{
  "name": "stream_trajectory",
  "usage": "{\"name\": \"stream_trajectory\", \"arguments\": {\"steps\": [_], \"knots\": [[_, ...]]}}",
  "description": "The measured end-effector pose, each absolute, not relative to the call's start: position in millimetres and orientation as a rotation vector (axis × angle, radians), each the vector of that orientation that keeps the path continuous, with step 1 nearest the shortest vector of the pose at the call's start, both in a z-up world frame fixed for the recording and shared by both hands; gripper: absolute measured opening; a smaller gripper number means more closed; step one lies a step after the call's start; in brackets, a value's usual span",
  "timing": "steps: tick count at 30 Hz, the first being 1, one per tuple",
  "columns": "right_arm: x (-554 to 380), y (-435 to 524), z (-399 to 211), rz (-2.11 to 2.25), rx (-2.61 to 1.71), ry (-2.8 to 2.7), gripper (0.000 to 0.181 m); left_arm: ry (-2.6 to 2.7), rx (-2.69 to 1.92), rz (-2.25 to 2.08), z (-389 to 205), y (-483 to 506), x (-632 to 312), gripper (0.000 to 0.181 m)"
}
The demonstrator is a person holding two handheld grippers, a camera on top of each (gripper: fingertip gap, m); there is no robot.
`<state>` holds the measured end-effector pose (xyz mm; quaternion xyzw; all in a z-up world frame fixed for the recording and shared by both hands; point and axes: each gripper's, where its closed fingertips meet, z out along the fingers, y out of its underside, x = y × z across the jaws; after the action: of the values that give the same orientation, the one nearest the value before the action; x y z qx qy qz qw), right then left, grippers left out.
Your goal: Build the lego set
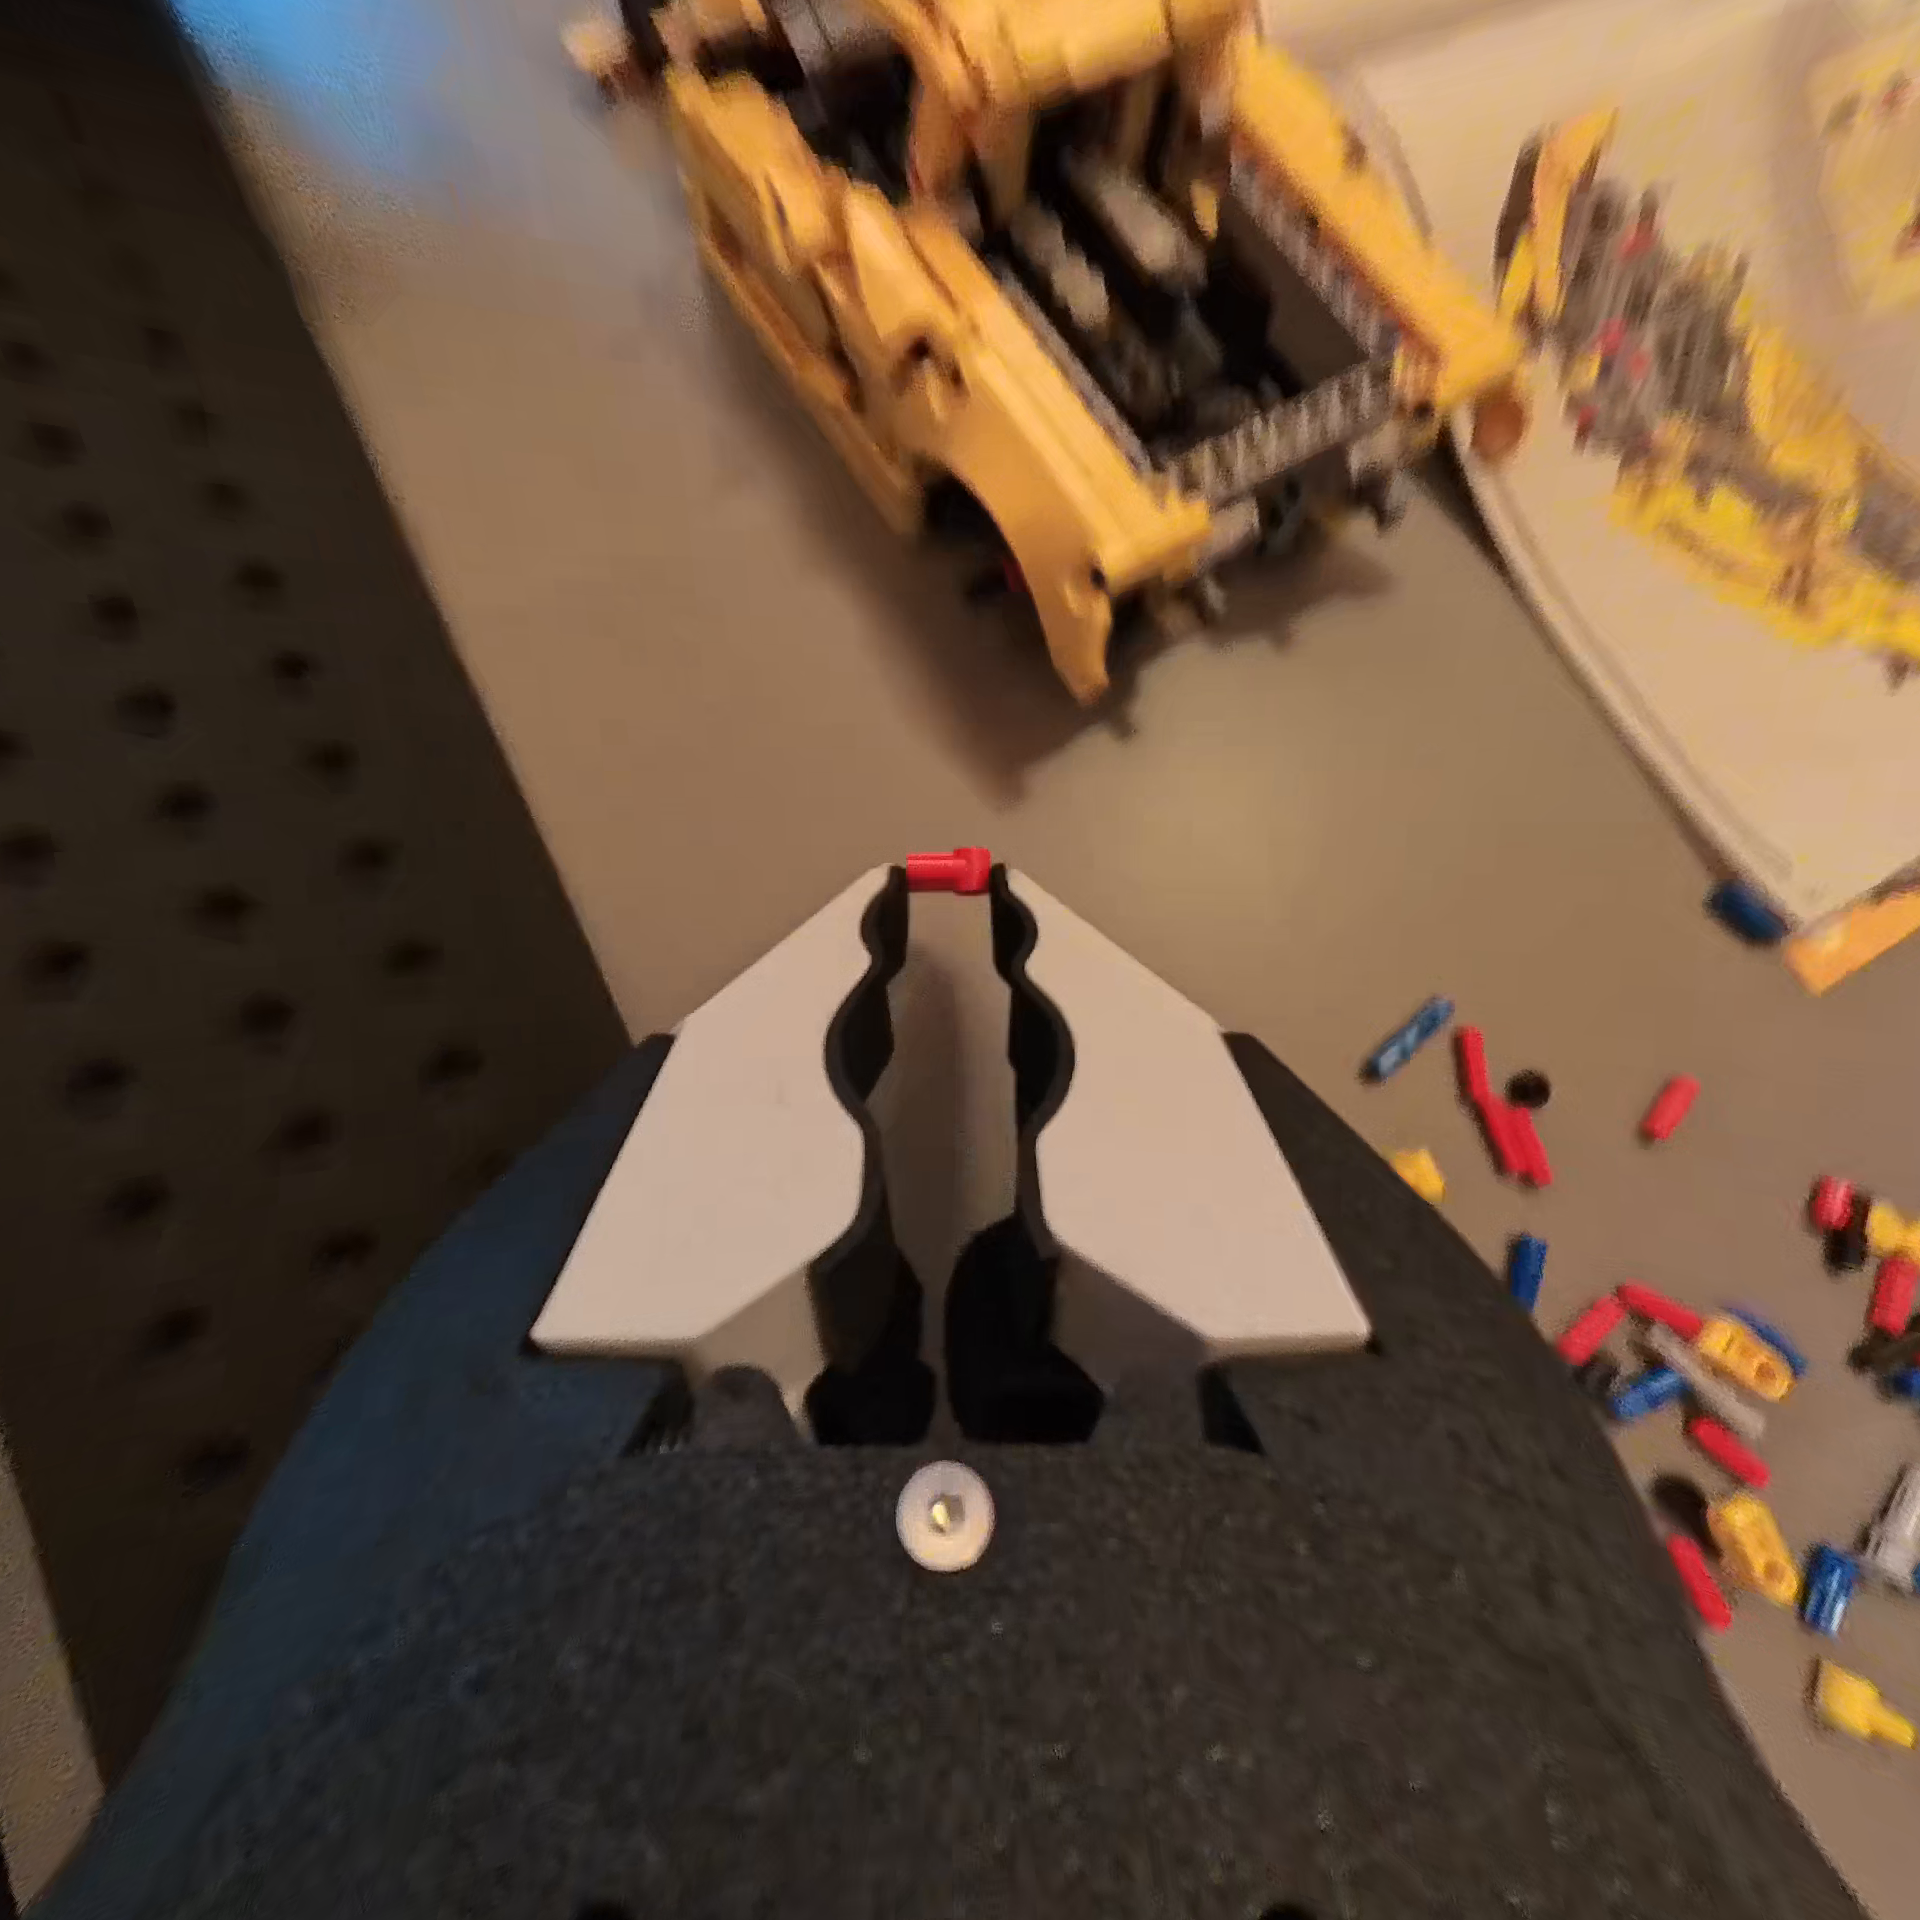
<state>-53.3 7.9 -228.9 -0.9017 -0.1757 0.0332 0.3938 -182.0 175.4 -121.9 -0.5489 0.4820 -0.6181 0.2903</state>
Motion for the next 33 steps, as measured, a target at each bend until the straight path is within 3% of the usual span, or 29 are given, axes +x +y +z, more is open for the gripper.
{"name": "stream_trajectory", "arguments": {"steps": [3,6,12,20,25,30,33], "knots": [[-102.0,24.9,-194.3,0.187,-2.088,-0.598,0.014,1.278,-1.482,-1.888,-106.2,133.2,-172.3,0.027],[-160.8,36.6,-166.3,0.388,-1.861,-0.772,0.014,1.542,-1.641,-2.157,-128.7,69.2,-171.3,0.028],[-192.7,39.7,-158.6,0.516,-1.788,-1.125,0.014,1.640,-1.856,-2.474,-152.6,35.0,-182.2,0.030],[-192.7,39.6,-162.9,0.466,-1.881,-1.641,0.014,1.678,-1.911,-2.485,-156.9,34.1,-185.5,0.026],[-193.3,42.2,-170.9,0.452,-1.870,-1.815,0.015,1.674,-1.935,-2.483,-159.5,34.8,-185.4,0.011],[-191.3,48.0,-169.3,0.485,-1.908,-1.772,0.015,1.639,-1.924,-2.470,-159.0,40.7,-183.9,0.007],[-180.0,60.0,-157.5,0.491,-2.013,-1.521,0.030,1.482,-1.795,-2.560,-143.1,57.6,-179.8,0.007]]}}
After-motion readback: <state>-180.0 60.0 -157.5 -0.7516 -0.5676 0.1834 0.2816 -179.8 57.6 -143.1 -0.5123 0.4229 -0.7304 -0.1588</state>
